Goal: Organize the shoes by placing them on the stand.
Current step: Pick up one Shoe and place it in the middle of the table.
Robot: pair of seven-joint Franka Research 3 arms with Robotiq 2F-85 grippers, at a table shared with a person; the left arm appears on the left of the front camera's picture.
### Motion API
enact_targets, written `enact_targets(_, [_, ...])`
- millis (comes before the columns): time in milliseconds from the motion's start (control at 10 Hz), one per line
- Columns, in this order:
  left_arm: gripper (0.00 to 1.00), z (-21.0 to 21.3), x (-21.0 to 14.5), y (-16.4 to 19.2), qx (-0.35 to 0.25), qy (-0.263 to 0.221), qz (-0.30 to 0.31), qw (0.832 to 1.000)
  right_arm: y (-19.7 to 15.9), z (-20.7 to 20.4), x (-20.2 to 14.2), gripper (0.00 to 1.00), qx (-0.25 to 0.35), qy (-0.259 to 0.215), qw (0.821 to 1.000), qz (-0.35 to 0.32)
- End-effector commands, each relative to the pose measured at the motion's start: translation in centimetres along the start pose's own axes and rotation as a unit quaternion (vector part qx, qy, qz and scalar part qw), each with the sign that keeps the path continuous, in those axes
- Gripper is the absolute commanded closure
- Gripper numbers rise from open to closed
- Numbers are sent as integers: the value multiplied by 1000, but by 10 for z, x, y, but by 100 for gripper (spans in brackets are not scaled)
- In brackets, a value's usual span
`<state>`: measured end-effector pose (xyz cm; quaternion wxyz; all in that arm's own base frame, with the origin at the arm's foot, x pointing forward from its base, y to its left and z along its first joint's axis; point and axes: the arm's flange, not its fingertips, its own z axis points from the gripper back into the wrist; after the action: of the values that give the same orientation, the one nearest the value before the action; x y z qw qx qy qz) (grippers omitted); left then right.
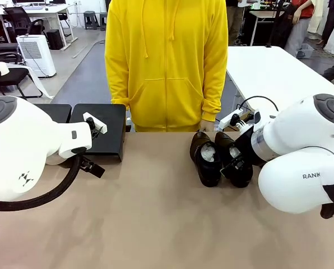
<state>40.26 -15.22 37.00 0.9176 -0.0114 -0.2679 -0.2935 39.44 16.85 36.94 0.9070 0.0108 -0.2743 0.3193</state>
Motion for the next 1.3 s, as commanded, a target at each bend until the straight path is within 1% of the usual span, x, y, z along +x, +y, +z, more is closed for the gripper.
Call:
enact_targets(0, [0,0,0,0,0,0,0,1000,0,0,0,0,0,0,1000,0])
enact_targets(700, [0,0,0,0,0,0,0,1000,0,0,0,0,0,0,1000,0])
enact_targets(800, [0,30,6,9,13,-34,0,999,-1,21,1,0,-7,-1,1000,3])
enact_targets(900, [0,58,10,20,17,-49,21,998,-9,51,1,0,-15,-15,1000,-1])
enact_targets(1000, [0,85,14,32,-5,-66,37,997,-22,86,-1,0,-37,-43,998,-9])
enact_targets(1100, [0,107,15,47,-24,-81,51,995,-34,115,-6,0,-24,-74,997,-16])
enact_targets(1200, [0,129,14,63,-43,-92,56,993,-46,140,-12,0,-2,-85,996,-27])
